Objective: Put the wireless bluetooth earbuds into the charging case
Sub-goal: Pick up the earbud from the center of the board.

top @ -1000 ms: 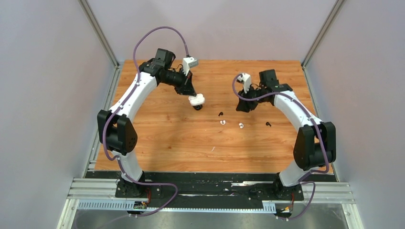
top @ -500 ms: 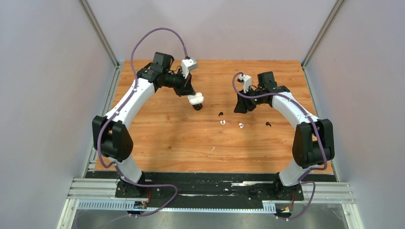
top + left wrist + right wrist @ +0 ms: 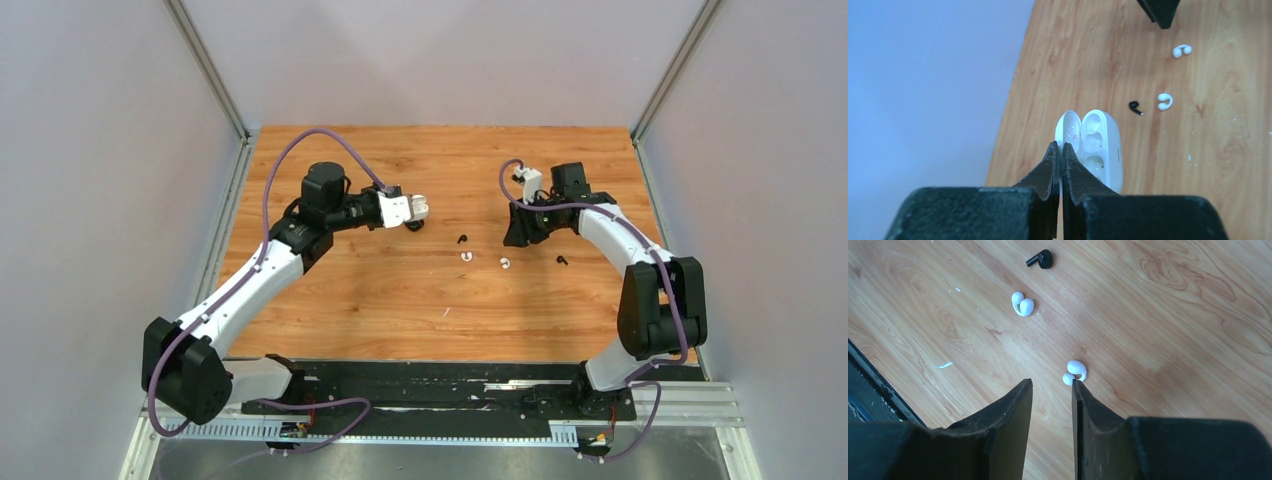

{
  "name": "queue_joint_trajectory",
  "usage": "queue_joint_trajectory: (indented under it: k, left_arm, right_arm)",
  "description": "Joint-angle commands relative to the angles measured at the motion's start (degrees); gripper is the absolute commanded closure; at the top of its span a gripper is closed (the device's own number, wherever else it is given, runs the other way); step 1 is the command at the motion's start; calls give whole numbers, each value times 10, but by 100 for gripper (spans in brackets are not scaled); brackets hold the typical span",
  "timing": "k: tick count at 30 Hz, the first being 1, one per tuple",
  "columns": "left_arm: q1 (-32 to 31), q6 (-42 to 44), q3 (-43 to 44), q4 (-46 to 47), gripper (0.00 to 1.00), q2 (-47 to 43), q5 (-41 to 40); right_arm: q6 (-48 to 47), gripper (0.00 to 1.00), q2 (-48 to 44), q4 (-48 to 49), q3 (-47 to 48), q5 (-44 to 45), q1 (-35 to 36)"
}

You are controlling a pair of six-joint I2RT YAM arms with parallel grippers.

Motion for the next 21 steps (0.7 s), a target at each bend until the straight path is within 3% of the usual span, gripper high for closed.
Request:
queue_joint_trajectory:
  k: [1, 7, 13, 21]
  left_arm:
    - [1, 79, -7, 86, 100, -9, -9]
    - [1, 57, 7, 81, 100, 3, -18]
    - [0, 17, 15, 77, 100, 7, -29]
    - [1, 6, 18, 63, 100, 5, -33]
  right_arm:
    - [33, 66, -7, 21, 1, 22, -1]
    - [75, 64, 11, 18, -12, 53, -10]
    - [68, 55, 38, 3, -31, 53, -9]
    - [70, 61, 91, 7, -5, 71, -9]
